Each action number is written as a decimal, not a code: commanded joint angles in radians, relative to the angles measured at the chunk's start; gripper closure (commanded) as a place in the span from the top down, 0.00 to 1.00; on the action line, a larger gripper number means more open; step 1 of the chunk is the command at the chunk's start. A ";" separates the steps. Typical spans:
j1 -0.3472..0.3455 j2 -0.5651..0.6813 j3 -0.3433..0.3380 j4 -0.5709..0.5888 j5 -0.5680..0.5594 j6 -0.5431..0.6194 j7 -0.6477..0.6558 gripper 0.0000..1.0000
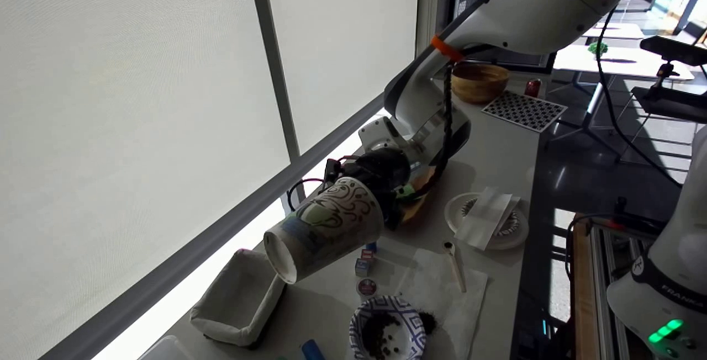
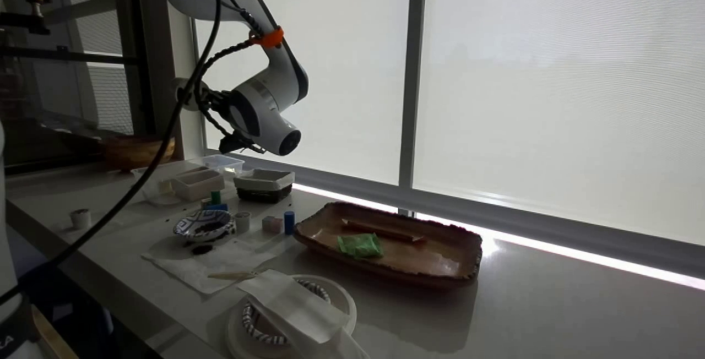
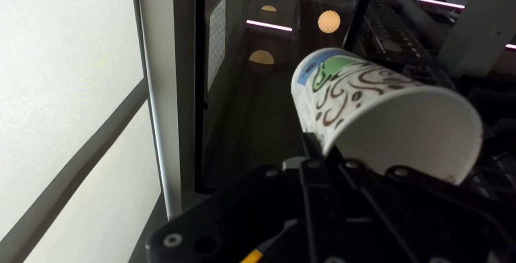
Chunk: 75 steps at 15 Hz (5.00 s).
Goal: Pour the contents from the coffee cup into the black and white bowl on the left.
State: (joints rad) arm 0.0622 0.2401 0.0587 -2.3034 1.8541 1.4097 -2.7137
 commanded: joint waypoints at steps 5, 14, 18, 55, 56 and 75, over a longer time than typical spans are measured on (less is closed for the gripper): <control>0.009 0.008 -0.013 0.032 -0.040 -0.055 -0.032 0.01; -0.003 -0.005 -0.016 0.121 -0.021 -0.135 -0.032 0.01; -0.001 -0.002 -0.023 0.137 -0.033 -0.137 -0.032 0.01; -0.008 0.003 -0.024 0.093 0.068 -0.255 -0.032 0.01; -0.008 0.003 -0.025 0.094 0.067 -0.254 -0.032 0.01; -0.006 0.006 -0.023 0.086 0.068 -0.253 -0.032 0.01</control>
State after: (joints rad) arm 0.0533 0.2417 0.0403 -2.2030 1.9208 1.1885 -2.7136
